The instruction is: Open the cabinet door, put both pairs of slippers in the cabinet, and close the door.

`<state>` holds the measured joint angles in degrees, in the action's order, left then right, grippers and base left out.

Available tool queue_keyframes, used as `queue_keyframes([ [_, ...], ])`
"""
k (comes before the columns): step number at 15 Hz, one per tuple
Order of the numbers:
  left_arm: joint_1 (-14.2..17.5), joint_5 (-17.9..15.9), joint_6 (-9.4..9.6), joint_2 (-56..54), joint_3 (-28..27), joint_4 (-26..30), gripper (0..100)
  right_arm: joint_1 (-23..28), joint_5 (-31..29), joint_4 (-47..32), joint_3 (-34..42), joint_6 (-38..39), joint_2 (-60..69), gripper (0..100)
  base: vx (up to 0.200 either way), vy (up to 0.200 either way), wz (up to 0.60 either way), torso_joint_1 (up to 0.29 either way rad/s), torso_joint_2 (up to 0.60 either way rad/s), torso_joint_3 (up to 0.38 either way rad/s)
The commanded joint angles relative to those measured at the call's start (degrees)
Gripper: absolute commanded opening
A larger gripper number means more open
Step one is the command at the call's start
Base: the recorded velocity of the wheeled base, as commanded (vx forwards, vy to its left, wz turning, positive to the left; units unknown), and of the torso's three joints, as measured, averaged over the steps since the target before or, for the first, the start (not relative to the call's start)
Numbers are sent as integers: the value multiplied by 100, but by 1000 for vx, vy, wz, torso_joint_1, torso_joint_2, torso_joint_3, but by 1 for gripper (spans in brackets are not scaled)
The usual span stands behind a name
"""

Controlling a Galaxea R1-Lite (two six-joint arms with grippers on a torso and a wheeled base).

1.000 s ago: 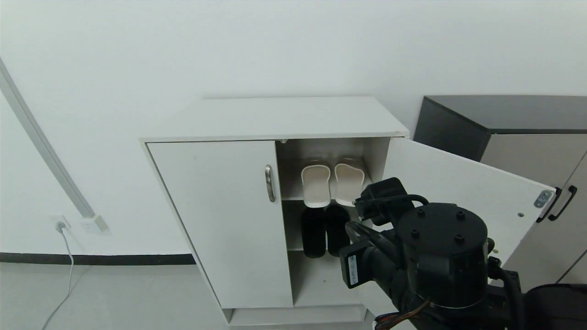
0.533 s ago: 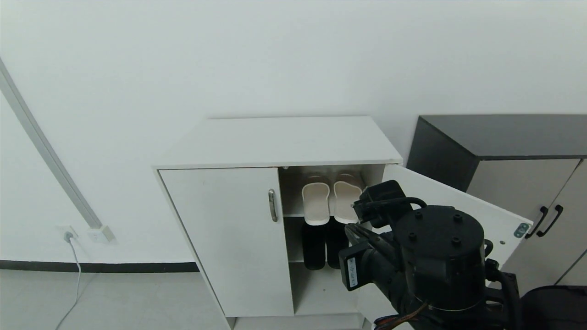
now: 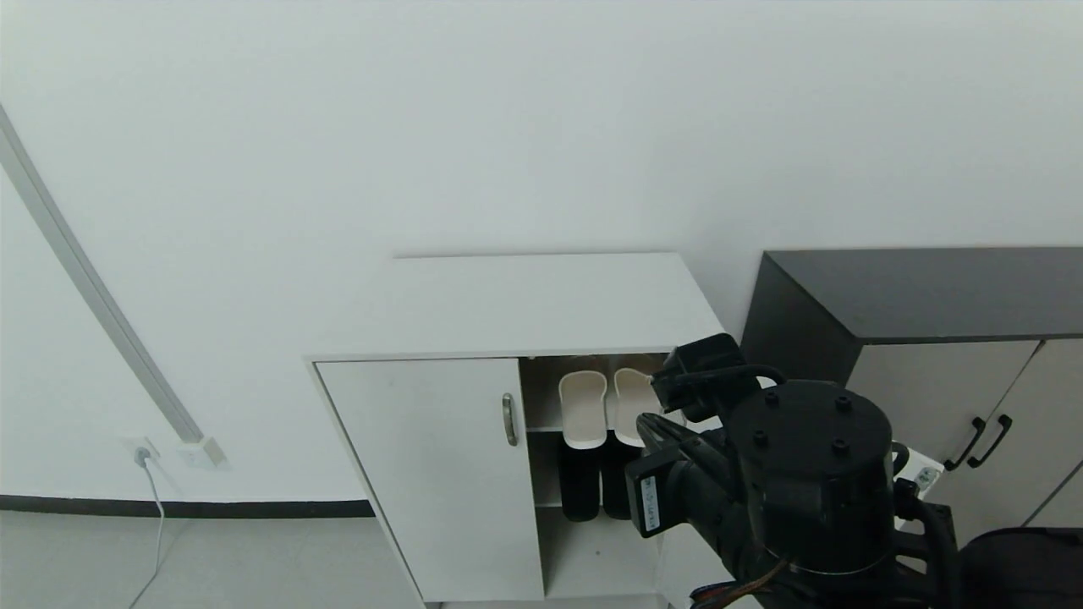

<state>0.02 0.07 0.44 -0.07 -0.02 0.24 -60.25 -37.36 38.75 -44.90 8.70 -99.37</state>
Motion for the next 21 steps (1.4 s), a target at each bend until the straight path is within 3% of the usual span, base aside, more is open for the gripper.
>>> queue_keyframes([
  [1, -2, 1, 0, 7, 2, 2, 0, 4, 1, 1, 25, 8, -39, 0, 0, 0, 0, 251, -583, -315],
  [7, 6, 1, 0, 7, -6, 2, 0, 22, 1, 124, 78, -9, -30, 0, 0, 0, 0, 237, -520, -286],
  [17, 6, -7, 9, 7, 2, 2, 0, 74, 10, 273, 227, -123, -74, 0, 0, 0, 0, 144, -310, -167],
  [21, -2, -7, 9, 7, 2, 2, 0, 136, 10, 273, 236, -132, -83, 0, 0, 0, -600, 7, -9, -5],
])
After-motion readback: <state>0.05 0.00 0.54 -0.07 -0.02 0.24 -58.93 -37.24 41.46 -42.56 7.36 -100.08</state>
